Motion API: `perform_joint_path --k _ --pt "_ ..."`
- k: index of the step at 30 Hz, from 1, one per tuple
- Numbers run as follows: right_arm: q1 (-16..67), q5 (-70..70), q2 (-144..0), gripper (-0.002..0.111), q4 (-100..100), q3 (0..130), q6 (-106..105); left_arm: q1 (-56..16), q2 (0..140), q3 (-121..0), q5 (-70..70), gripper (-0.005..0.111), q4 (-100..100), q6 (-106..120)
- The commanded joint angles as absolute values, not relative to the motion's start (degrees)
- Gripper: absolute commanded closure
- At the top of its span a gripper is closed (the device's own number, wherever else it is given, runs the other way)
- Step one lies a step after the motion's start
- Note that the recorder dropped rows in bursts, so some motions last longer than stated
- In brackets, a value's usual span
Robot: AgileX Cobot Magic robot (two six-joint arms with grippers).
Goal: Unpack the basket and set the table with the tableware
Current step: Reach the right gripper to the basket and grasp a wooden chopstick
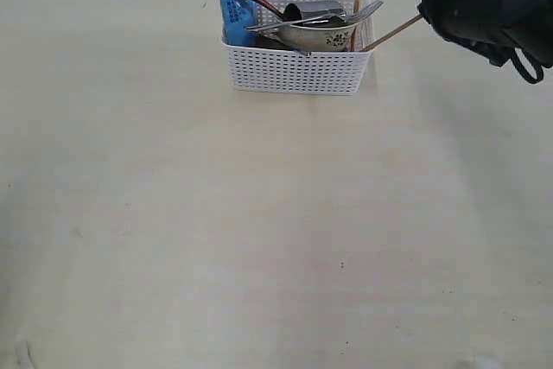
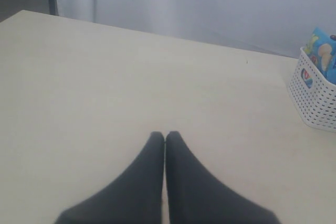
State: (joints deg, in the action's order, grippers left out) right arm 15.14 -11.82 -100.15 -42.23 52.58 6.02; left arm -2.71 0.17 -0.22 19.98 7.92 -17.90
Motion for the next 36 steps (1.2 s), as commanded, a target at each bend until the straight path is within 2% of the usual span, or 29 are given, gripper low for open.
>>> perform_joint_path --k 1,13,27,36 --pt "15.0 -11.8 -100.1 0.109 -41.0 52.6 4.7 -2.6 0.0 0.0 19.9 0.106 7.3 -17.8" --pt "15.0 -12.8 -99.2 0.109 -41.0 52.6 3.4 -2.6 0.0 0.0 19.9 0.106 7.3 -17.8" --pt "15.0 -13.2 -90.1 0.109 -37.4 52.6 2.7 -2.6 0.0 0.0 19.9 0.106 7.3 -17.8" --pt "15.0 -12.0 -83.0 0.109 -37.4 52.6 -5.3 -2.6 0.0 0.0 19.9 0.106 7.3 -17.8"
